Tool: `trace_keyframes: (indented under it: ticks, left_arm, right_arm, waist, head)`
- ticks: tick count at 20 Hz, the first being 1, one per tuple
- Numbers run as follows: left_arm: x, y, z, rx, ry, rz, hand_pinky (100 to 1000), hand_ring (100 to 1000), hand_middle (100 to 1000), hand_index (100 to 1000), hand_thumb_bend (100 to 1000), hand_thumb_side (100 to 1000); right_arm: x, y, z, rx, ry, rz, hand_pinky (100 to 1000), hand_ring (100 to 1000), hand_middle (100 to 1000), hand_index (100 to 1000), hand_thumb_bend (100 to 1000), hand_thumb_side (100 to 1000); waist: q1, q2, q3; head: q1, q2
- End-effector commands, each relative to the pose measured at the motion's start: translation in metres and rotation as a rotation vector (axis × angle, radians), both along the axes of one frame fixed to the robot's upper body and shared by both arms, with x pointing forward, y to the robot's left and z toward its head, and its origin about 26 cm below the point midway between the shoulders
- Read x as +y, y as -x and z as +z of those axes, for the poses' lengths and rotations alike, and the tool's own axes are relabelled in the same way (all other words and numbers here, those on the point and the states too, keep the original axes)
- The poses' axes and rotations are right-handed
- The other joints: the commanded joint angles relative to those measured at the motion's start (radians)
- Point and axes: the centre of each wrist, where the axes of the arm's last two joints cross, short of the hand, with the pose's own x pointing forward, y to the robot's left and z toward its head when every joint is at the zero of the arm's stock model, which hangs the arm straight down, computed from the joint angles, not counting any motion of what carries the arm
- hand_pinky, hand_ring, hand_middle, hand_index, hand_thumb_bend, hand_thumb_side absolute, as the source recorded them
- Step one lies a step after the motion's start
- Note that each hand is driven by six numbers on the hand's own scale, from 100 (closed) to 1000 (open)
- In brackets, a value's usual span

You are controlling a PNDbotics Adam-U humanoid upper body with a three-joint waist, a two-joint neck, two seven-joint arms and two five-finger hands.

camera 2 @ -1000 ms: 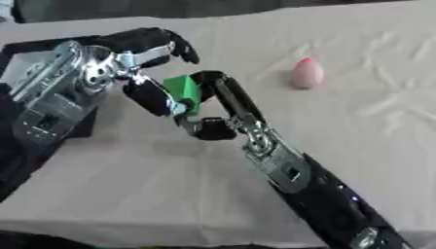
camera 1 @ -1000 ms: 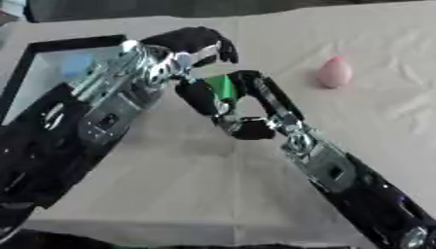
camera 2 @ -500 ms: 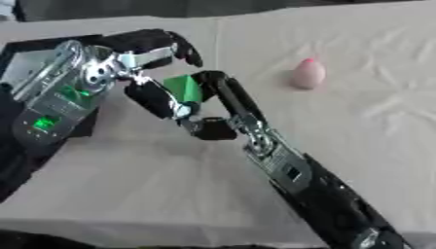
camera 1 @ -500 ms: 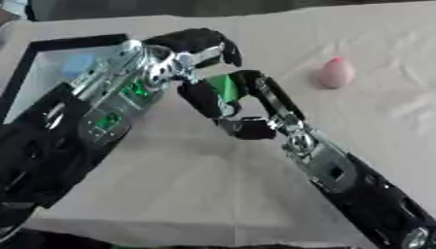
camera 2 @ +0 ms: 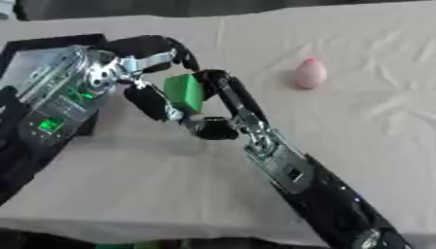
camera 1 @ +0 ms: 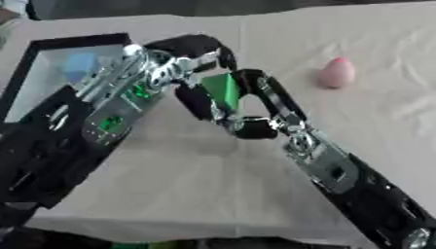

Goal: Pick up the objects with one hand, pass them to the other hand, and then place them into the box on the other side of the table.

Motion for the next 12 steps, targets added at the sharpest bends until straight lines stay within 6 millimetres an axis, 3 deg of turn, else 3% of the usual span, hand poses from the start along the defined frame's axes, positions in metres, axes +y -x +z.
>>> trace_keyframes:
  ticks: [1,12]
  left_arm:
    - [0.0041,-0.0027,0.0067,0.073,-0.013,0.084,877,889,792,844,376,174]
    - [0.0025,-0.0035,0.0050,0.058,0.040,0.106,855,868,741,792,282,202]
  right_arm:
    - [0.0015,0.0010,0.0110,-0.046,-0.006,0.016,615,601,553,580,100,100]
    - [0.0031,0.0016,0.0099,-0.052,0.000,0.028,616,602,553,581,100,100]
  waist:
    - [-0.002,-0.013,-0.001]
    - [-0.002,-0.011,-0.001]
  head:
    - [0.005,-0.001]
    - [0.006,-0.001]
